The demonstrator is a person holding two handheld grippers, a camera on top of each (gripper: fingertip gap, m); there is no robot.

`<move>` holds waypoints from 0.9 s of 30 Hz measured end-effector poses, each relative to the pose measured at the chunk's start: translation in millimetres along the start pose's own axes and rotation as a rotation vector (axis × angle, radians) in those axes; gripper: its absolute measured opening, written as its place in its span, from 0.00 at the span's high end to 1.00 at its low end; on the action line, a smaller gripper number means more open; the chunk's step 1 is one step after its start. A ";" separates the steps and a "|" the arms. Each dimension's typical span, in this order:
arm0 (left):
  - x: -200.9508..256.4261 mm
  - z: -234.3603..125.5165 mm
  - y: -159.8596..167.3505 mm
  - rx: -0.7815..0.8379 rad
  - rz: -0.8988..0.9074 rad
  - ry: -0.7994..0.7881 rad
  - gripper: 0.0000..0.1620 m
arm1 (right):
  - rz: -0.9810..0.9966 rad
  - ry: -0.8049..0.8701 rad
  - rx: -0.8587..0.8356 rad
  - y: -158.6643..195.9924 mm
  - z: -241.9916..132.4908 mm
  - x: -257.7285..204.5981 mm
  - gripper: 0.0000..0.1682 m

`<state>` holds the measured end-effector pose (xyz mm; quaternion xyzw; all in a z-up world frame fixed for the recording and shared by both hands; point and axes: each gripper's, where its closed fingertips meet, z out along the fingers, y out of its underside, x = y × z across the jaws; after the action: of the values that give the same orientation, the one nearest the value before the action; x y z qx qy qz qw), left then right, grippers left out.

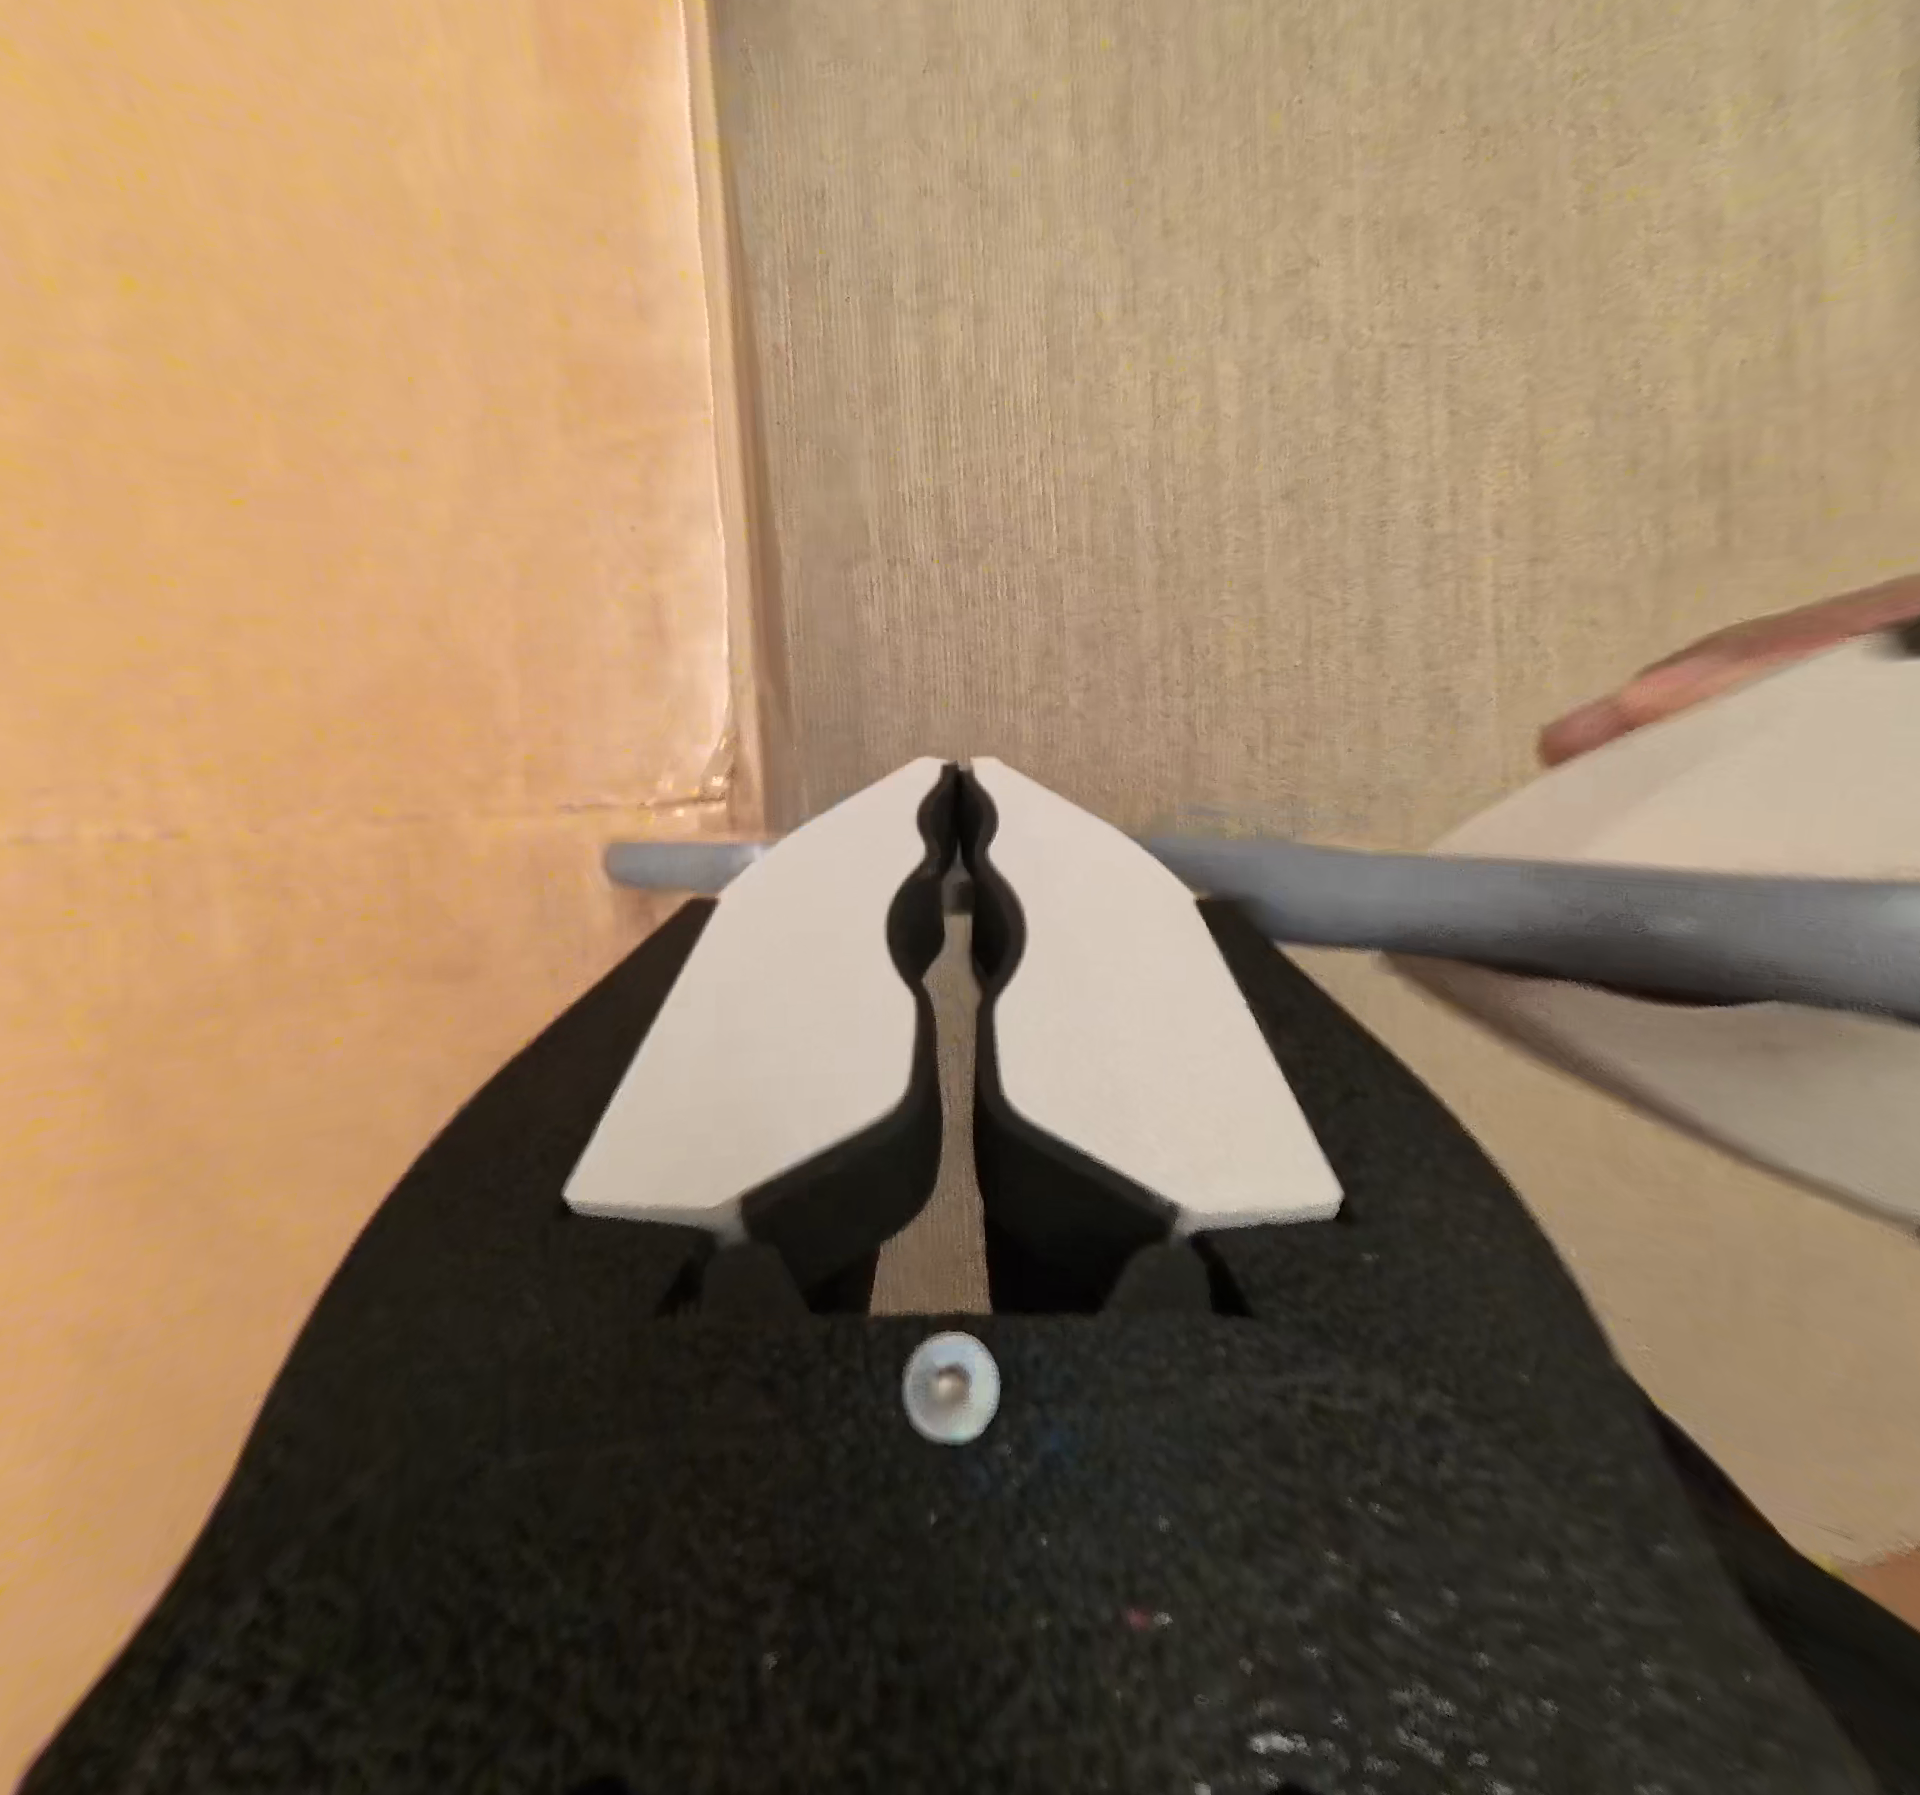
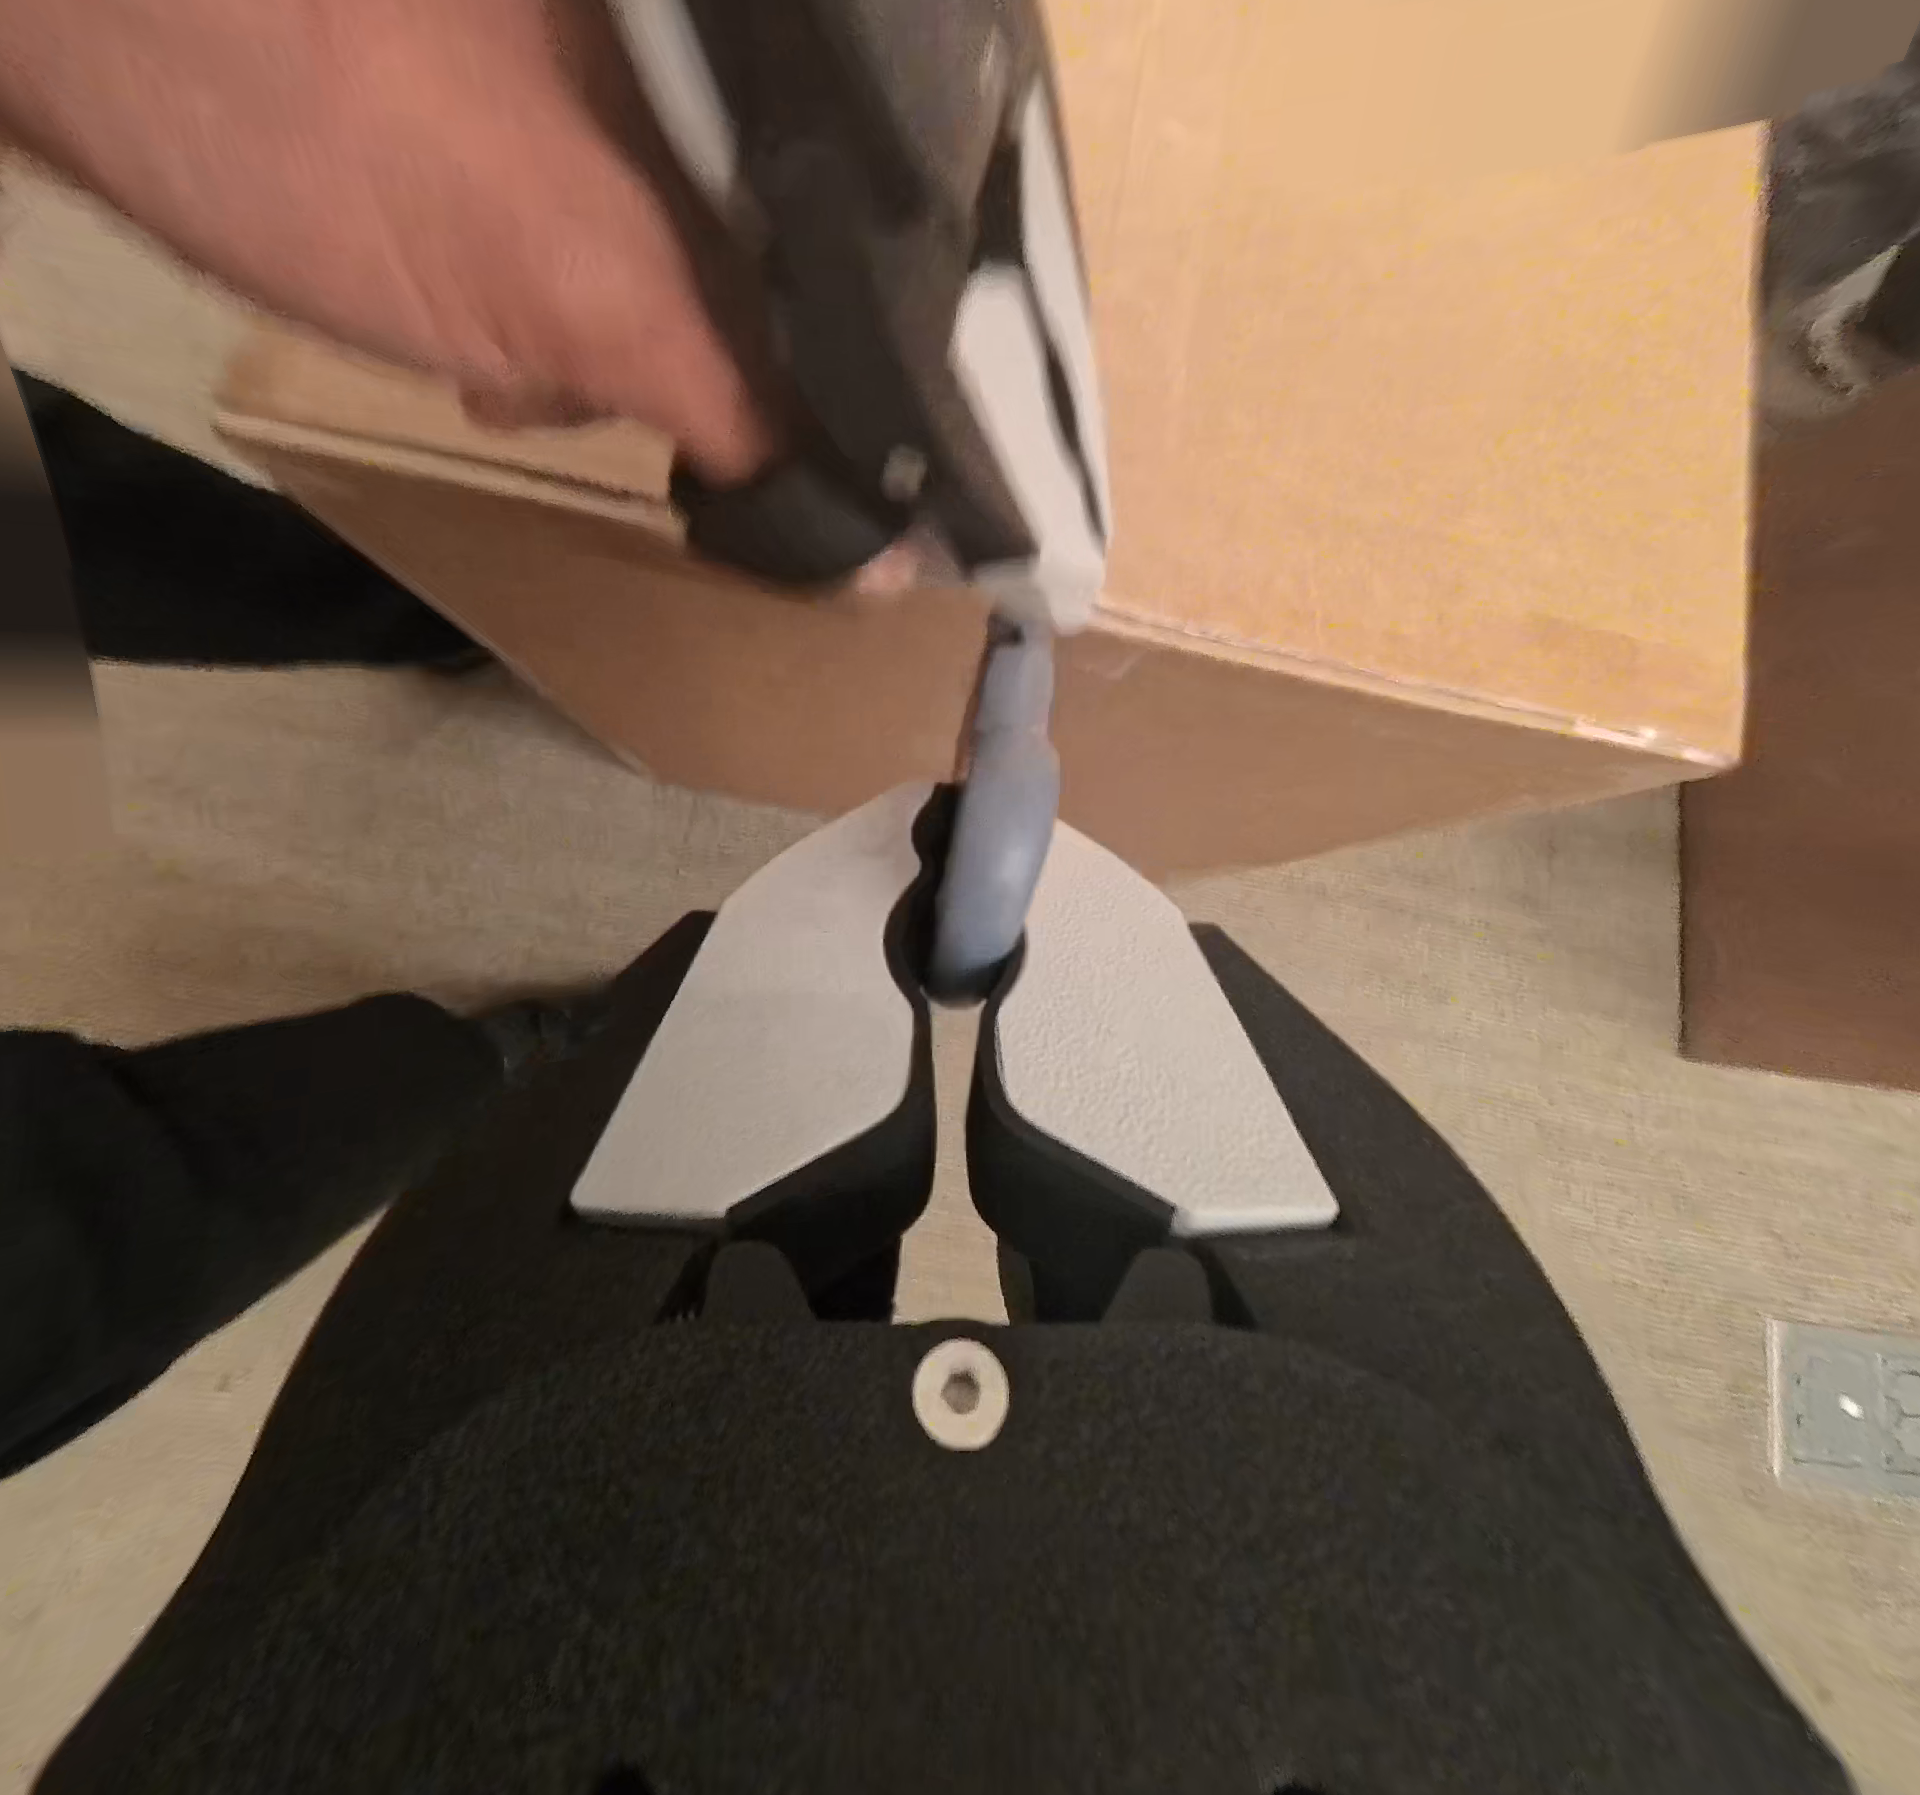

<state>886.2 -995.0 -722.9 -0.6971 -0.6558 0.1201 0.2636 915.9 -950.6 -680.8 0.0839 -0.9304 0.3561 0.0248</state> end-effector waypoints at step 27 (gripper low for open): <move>-14.8 -66.5 23.6 -0.015 -0.426 -0.086 1.00 | -0.513 -0.274 -0.008 -35.2 -16.5 0.9 1.00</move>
<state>938.7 -1023.5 -682.5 -0.5388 -0.7999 0.0865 0.2498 920.9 -965.5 -645.2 0.3637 -0.8749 0.3196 -0.0116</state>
